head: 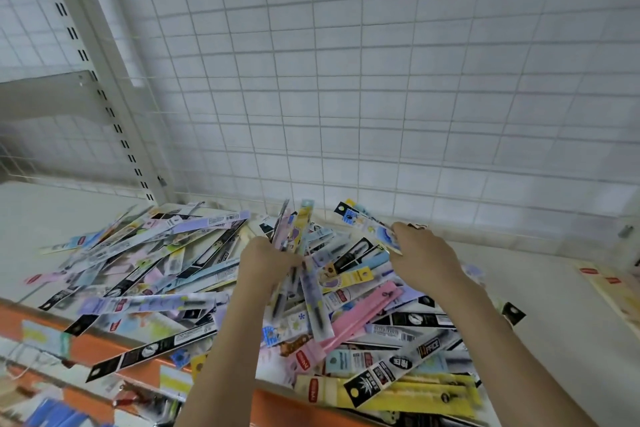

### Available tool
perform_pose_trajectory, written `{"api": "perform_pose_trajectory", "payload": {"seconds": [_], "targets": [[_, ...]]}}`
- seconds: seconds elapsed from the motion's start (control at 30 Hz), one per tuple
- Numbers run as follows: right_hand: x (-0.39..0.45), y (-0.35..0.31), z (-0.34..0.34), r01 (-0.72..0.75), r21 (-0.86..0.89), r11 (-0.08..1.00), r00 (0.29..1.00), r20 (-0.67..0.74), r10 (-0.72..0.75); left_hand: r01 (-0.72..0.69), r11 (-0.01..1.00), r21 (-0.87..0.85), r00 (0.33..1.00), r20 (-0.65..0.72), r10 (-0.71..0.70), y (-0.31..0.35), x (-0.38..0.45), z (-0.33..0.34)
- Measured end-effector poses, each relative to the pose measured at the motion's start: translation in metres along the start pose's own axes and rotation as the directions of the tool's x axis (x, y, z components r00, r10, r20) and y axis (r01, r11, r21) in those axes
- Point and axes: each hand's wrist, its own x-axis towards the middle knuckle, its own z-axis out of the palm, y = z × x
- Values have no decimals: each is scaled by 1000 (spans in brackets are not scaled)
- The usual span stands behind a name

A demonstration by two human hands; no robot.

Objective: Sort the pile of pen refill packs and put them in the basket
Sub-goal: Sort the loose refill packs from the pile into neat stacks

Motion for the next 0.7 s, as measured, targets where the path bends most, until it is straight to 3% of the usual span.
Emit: {"api": "perform_pose_trajectory", "payload": {"seconds": [0.37, 0.7], "targets": [[13, -27, 9, 52, 23, 998, 997, -62, -50, 22, 923, -383, 998, 66, 4, -14, -2, -33], [30, -61, 26, 15, 149, 989, 999, 36, -21, 69, 907, -416, 997, 65, -46, -29, 7, -55]]}}
